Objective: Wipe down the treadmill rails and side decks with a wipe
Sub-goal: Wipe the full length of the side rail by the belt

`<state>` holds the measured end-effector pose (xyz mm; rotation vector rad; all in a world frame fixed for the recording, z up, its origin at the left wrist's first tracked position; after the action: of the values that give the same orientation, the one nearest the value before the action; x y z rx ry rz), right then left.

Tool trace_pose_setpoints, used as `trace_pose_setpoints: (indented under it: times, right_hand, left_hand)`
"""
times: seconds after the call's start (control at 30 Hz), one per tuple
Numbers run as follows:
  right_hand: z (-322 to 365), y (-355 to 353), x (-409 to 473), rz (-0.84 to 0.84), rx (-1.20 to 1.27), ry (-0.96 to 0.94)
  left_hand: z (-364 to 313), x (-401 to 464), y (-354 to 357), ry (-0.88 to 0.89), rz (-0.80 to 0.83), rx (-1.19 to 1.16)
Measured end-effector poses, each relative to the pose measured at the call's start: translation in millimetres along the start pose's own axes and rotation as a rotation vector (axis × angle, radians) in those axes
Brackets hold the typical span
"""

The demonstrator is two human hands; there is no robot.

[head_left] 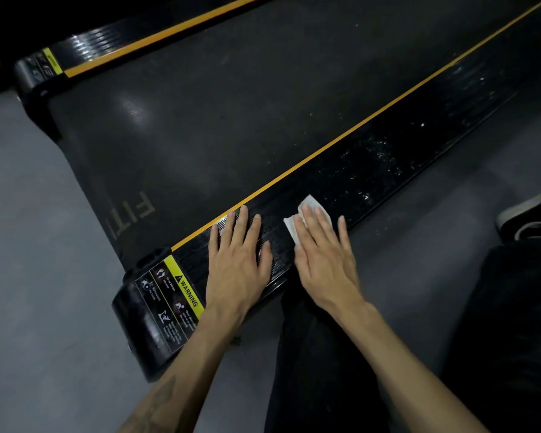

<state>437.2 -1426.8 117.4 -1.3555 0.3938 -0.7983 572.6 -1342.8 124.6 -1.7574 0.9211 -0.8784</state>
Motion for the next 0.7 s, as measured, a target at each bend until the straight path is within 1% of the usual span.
trace_pose_setpoints:
  times: [0.1,0.2,0.3,0.4,0.47,0.57,0.7]
  right_hand:
    - [18,4,-3,-0.034,0.034,-0.060]
    - [18,6,12,-0.004,-0.024,-0.103]
    - [2,3,15,0.016,-0.058,-0.065]
    - [-1,-1,-3,-0.025,-0.020,0.011]
    - [10,0,-13,-0.045,0.011,-0.010]
    - [18,4,-9,-0.027,0.018,-0.071]
    - [1,4,1,0.025,-0.077,-0.052]
  left_hand:
    - [0,0,1,0.000,0.009,0.008]
    - [0,0,1,0.000,0.007,0.003]
    - [0,-1,0,0.005,-0.003,0.003]
    - [-1,0,-1,0.004,-0.005,0.003]
    - [0,1,1,0.008,0.000,-0.006]
    - [-1,0,3,0.045,0.015,-0.019]
    - [-2,0,3,0.058,0.024,-0.019]
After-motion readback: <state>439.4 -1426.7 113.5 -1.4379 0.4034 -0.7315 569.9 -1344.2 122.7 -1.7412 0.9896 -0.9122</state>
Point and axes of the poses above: each hand's wrist, its own x-axis towards the middle knuckle, its own y-axis out of the palm, z = x × y, the point moved 7 cm from there along x, towards the middle knuckle, and after that the axes turned 2 degrees about -x, right-handed, at the moved point
